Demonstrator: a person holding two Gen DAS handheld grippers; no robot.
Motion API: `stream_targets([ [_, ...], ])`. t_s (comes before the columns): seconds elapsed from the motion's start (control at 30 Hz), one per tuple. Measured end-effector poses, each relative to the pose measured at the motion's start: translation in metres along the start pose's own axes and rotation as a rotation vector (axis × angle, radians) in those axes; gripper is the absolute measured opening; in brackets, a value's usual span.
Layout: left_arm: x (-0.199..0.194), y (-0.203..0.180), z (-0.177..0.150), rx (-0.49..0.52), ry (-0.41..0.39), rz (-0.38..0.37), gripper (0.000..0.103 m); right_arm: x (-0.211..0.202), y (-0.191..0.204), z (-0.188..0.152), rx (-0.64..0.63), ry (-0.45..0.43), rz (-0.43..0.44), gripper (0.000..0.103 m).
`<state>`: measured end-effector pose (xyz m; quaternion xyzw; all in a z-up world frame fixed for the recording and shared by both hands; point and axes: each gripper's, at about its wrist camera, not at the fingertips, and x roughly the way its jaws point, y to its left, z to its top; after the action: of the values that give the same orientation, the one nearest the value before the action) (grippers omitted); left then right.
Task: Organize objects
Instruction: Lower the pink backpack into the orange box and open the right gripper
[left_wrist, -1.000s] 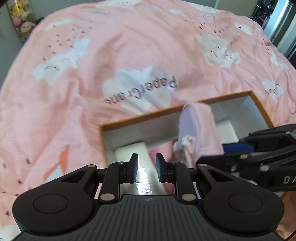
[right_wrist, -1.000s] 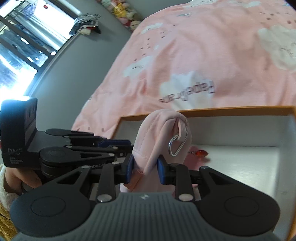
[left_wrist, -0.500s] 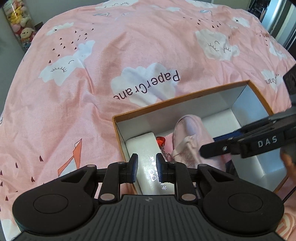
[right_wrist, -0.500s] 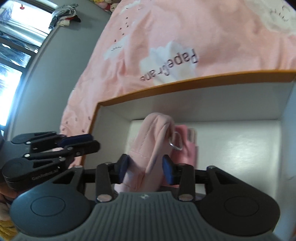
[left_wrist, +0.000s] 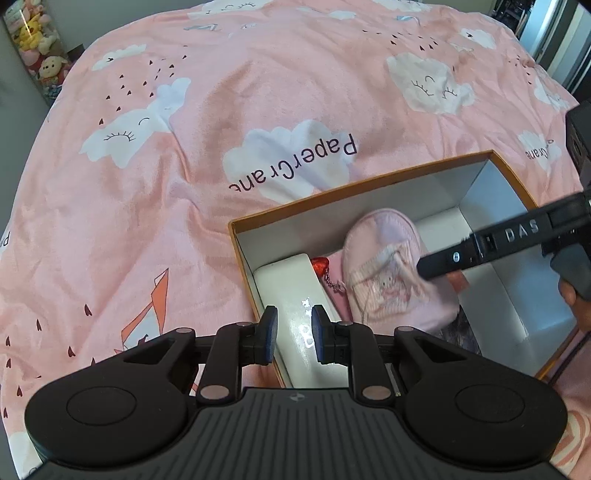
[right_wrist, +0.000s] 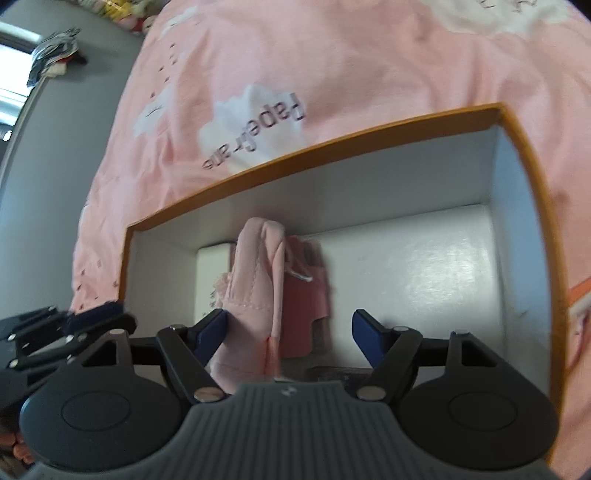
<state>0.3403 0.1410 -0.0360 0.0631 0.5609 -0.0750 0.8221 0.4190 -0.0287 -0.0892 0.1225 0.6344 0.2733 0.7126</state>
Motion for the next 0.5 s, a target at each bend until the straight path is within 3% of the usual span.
stream_targets([
  [0.1, 0.001, 0.0, -0.002, 0.0, 0.002, -0.002, 0.023, 0.0, -0.001, -0.001, -0.005, 0.005, -0.034, 0.071],
  [0.2, 0.003, -0.001, -0.002, -0.002, 0.006, -0.006, 0.023, 0.007, -0.001, -0.006, -0.021, 0.036, -0.021, 0.057],
  [0.37, 0.003, 0.0, -0.004, -0.003, 0.006, -0.011, 0.023, 0.03, 0.005, -0.013, -0.033, 0.095, 0.003, 0.057],
  [0.5, 0.001, 0.001, -0.004, -0.005, 0.003, -0.011, 0.023, 0.039, 0.016, -0.018, -0.073, 0.072, -0.001, 0.051],
])
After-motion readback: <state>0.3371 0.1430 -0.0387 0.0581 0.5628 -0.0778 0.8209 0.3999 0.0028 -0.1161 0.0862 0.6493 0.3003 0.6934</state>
